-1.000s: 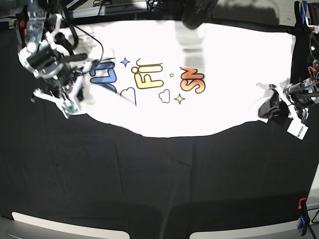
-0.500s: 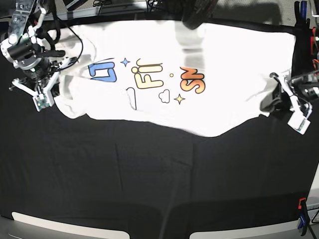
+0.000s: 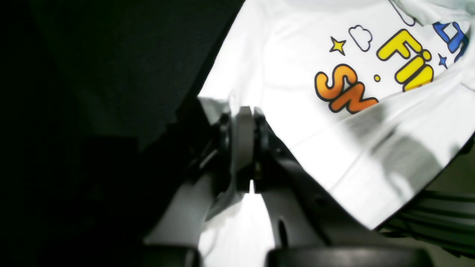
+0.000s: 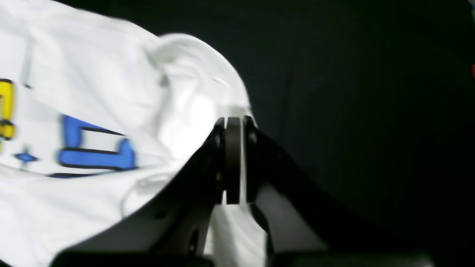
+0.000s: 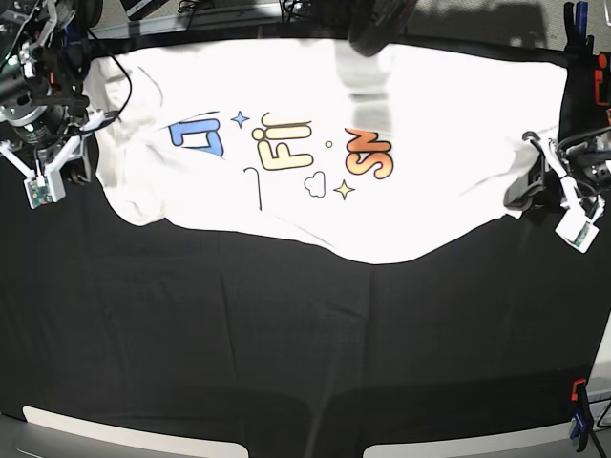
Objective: Layout the t-shirt on the table in an organized manner, then fold the t-shirt properly
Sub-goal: 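Fold the hem over toward the collar with both grippers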
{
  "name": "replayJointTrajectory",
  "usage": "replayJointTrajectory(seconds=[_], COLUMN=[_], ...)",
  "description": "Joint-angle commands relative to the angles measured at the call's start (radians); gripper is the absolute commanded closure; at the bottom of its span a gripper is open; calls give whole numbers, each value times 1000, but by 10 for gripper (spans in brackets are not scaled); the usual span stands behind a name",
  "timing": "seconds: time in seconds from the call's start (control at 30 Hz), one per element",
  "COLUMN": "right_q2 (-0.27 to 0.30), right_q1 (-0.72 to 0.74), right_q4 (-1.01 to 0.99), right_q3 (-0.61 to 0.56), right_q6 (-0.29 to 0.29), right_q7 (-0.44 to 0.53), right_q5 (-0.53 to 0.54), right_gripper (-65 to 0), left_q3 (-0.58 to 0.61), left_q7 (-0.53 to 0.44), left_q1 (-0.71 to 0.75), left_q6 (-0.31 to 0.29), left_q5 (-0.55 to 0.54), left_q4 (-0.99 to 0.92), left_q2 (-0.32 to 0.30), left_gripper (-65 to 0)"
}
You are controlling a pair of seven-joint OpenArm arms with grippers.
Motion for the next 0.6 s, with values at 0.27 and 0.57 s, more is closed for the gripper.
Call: replayJointTrajectory(seconds=[0.27, 0.57], right_q2=[109, 293], right_q1=[6, 3], right_q4=[21, 21], right_q3=[-295, -616], right_q6=[10, 6], right_q7=[15, 76], right_q5=[-7, -319], right_gripper=[-264, -276], left_q3=[-8, -8], left_q7=[-24, -24], left_q1=[-11, -11], left_q6=[-6, -6], left_q5=[-17, -17], left_q4=[16, 16], left_q2=[-1, -1], left_gripper=[0, 0])
